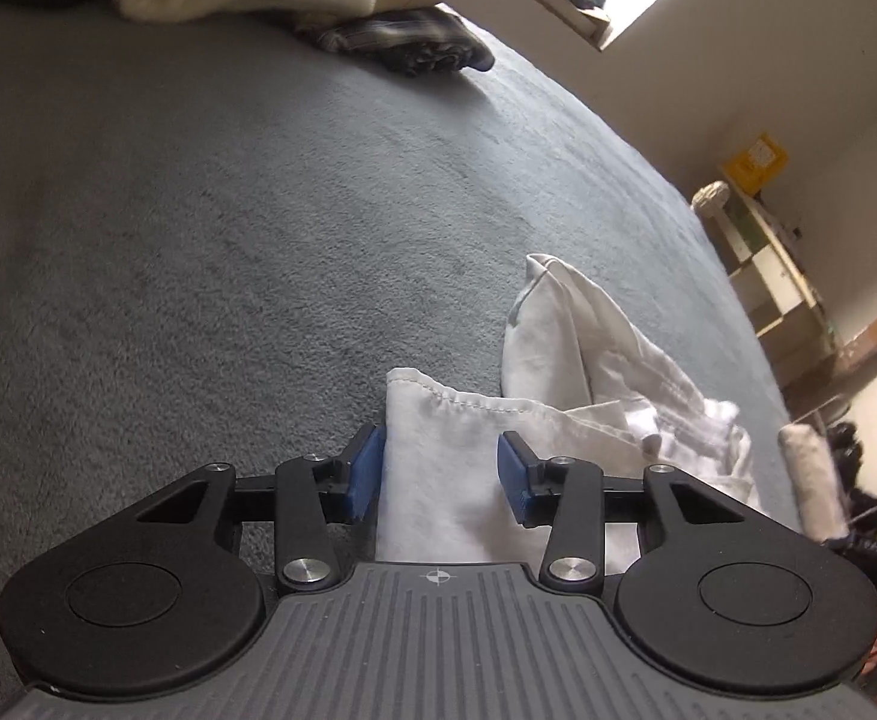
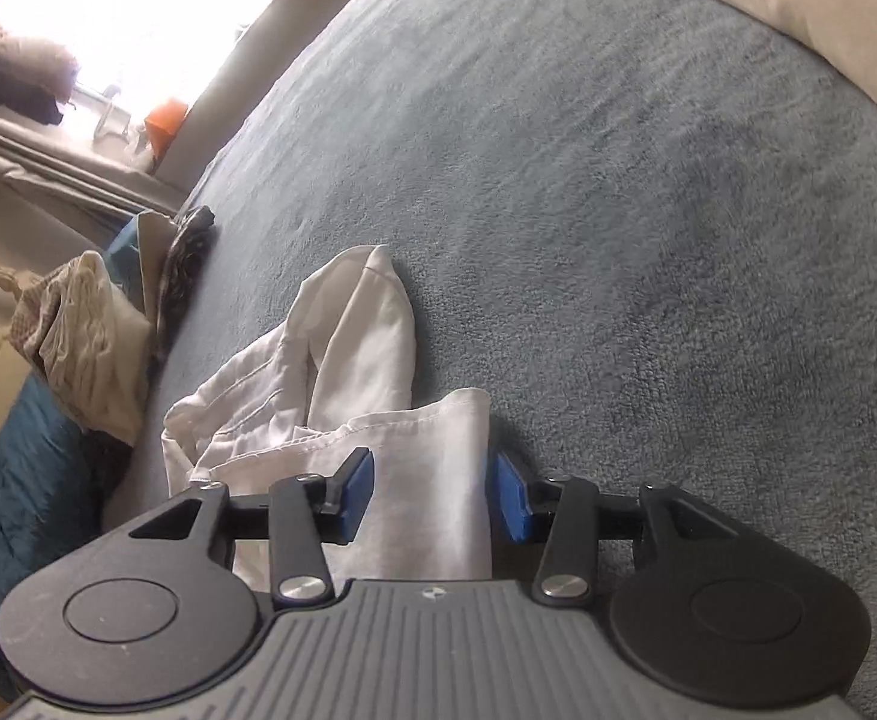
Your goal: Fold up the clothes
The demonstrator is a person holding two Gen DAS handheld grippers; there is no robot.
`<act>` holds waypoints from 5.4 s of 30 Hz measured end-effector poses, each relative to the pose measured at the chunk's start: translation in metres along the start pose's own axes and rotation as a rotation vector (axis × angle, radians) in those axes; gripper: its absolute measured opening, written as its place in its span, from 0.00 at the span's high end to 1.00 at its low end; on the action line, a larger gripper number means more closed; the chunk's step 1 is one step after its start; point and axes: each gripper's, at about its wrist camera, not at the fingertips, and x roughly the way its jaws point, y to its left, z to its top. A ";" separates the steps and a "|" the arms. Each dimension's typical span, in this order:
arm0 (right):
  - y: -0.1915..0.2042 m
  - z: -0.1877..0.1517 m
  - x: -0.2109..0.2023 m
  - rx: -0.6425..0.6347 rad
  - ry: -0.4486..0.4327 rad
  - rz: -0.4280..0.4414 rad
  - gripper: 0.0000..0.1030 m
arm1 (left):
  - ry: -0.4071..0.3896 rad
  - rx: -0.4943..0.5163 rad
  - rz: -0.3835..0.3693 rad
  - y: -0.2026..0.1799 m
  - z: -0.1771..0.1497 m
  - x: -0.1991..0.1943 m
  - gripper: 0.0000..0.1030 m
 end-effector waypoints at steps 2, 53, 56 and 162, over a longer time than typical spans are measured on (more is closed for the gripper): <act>-0.007 0.001 0.002 0.030 0.010 0.019 0.54 | 0.014 -0.054 -0.035 0.008 0.001 0.001 0.55; 0.218 -0.026 0.129 -1.067 0.278 0.037 0.56 | 0.006 0.192 0.052 -0.027 0.006 0.014 0.55; 0.227 -0.036 0.146 -1.145 0.339 0.034 0.56 | 0.014 0.180 0.025 -0.023 0.009 0.016 0.55; 0.239 -0.027 0.180 -1.413 0.145 -0.025 0.94 | 0.327 1.248 -0.171 -0.158 0.065 0.133 0.99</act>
